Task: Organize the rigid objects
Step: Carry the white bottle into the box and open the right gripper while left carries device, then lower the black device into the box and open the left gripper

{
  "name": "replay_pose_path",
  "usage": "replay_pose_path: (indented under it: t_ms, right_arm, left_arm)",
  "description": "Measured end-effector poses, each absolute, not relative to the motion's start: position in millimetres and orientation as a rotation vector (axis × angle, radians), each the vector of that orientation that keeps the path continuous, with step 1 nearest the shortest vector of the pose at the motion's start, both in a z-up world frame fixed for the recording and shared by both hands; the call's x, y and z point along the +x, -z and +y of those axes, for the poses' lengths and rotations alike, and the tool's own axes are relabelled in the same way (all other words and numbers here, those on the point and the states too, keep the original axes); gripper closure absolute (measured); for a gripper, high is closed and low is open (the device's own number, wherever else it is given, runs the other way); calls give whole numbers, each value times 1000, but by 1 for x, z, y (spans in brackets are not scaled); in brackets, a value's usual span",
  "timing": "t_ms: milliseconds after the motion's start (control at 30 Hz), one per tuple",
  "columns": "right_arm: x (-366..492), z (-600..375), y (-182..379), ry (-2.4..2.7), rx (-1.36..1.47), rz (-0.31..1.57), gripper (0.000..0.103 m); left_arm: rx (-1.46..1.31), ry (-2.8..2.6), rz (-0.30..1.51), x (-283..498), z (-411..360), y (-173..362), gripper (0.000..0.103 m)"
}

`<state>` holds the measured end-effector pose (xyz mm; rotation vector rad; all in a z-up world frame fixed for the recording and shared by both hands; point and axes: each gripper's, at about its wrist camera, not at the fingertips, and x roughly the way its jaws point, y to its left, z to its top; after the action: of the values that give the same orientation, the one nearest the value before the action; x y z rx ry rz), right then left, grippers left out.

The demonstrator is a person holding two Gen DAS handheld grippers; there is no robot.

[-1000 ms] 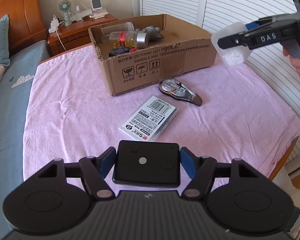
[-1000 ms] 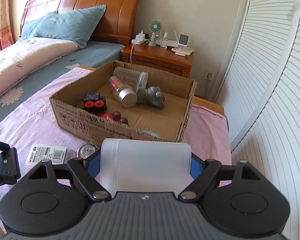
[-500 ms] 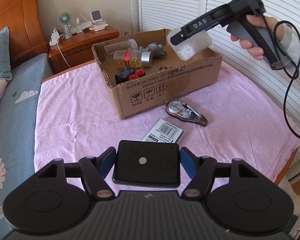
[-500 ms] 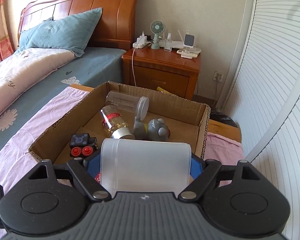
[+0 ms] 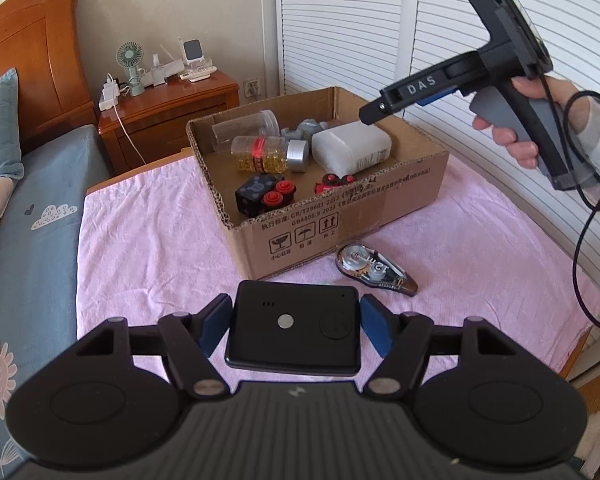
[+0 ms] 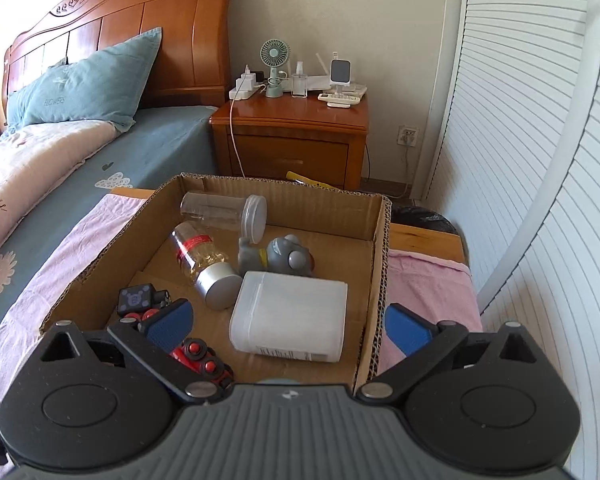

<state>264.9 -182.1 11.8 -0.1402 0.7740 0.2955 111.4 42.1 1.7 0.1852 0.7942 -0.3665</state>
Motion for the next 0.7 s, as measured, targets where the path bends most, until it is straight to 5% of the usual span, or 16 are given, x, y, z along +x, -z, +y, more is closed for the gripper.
replay_pose_path:
  t_ms: [700]
  right_arm:
    - [140,-223,3,-141,-16,797,0]
  left_arm:
    - [243,453,766,240,-38,-47,34]
